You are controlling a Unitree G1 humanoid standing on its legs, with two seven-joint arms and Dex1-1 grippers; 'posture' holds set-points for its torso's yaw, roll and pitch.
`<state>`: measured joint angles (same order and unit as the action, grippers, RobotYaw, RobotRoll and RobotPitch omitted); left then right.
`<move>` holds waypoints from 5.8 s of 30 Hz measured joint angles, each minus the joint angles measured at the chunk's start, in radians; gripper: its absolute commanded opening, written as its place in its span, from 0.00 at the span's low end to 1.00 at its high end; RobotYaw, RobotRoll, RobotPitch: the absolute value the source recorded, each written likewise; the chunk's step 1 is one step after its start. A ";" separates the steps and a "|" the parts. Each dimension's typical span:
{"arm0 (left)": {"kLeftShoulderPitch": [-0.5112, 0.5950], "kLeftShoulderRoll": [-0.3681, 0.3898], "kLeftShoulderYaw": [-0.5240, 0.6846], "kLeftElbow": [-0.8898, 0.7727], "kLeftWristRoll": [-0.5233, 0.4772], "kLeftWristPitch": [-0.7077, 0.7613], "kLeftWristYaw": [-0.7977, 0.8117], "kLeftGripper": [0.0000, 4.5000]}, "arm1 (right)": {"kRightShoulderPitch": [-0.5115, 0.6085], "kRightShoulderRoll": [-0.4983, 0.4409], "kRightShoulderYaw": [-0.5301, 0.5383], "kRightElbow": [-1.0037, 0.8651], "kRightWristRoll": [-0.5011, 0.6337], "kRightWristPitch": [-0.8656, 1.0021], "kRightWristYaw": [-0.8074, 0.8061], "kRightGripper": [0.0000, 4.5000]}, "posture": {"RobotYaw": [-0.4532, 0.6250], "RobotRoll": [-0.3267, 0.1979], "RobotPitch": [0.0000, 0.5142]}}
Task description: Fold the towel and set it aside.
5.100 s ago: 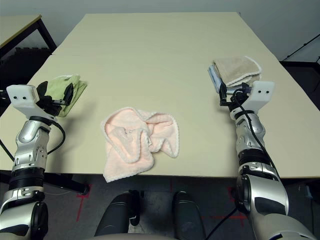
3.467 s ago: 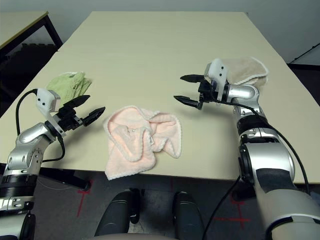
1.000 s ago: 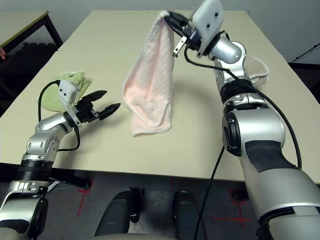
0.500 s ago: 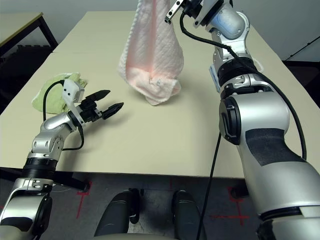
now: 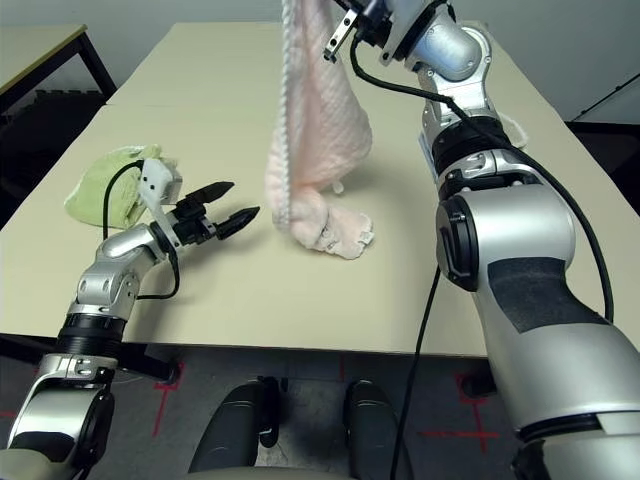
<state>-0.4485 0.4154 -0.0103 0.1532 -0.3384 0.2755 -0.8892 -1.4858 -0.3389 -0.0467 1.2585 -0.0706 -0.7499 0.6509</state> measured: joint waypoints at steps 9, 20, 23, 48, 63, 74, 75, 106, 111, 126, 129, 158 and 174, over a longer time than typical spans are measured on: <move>0.026 0.009 -0.002 -0.027 0.004 0.020 0.011 1.00 | -0.081 0.002 0.013 0.007 -0.069 0.088 -0.211 0.01 | 0.50 0.62 0.20; -0.023 -0.069 -0.031 0.043 0.037 -0.023 0.050 1.00 | -0.099 -0.005 0.025 0.026 -0.099 0.108 -0.254 0.01 | 0.48 0.62 0.21; -0.033 -0.085 -0.039 0.067 0.050 -0.037 0.054 1.00 | -0.114 -0.021 0.026 0.031 -0.107 0.114 -0.286 0.01 | 0.47 0.62 0.22; -0.271 -0.116 -0.048 0.486 0.212 -0.315 0.172 1.00 | -0.132 0.004 0.022 0.034 -0.073 0.078 -0.286 0.01 | 0.43 0.62 0.27; -0.342 -0.086 -0.028 0.620 0.173 -0.156 -0.073 1.00 | -0.132 0.003 0.010 0.000 -0.034 0.058 -0.247 0.01 | 0.40 0.62 0.31; -0.450 -0.100 0.030 0.773 0.172 -0.114 -0.018 1.00 | -0.132 0.003 0.008 -0.004 -0.019 0.053 -0.220 0.01 | 0.39 0.62 0.34; -0.453 -0.101 0.030 0.780 0.172 -0.101 -0.031 1.00 | -0.132 0.003 0.008 -0.005 -0.015 0.052 -0.219 0.01 | 0.39 0.62 0.34; -0.494 -0.085 0.052 0.799 0.148 0.119 -0.180 0.02 | -0.122 0.000 -0.002 -0.009 -0.002 0.050 -0.201 0.00 | 0.39 0.62 0.34; -0.453 -0.045 0.114 0.678 0.100 0.149 -0.137 0.02 | -0.072 -0.025 -0.002 -0.019 -0.002 0.051 -0.197 0.00 | 0.39 0.62 0.34; -0.099 0.419 0.335 -0.128 -0.082 0.530 -0.011 0.02 | 0.343 -0.195 -0.179 -0.204 0.320 0.336 0.270 0.00 | 0.44 0.62 0.37; -0.134 0.483 0.336 -0.134 -0.086 0.542 -0.003 0.02 | 0.382 -0.245 -0.208 -0.222 0.378 0.463 0.372 0.00 | 0.45 0.62 0.40; -0.804 0.383 0.113 0.672 0.204 -0.091 0.303 0.02 | 0.087 -0.195 -0.286 0.015 0.340 0.570 -0.007 0.00 | 0.47 0.62 0.66; -0.807 0.350 0.185 0.795 0.121 -0.275 0.042 0.02 | 0.095 -0.276 -0.365 0.038 0.361 0.454 0.063 0.00 | 0.44 0.62 0.70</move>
<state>-1.2557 0.7651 0.1751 0.9482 -0.2177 0.0001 -0.8468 -1.3904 -0.6150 -0.4114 1.2968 0.2905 -0.2960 0.7140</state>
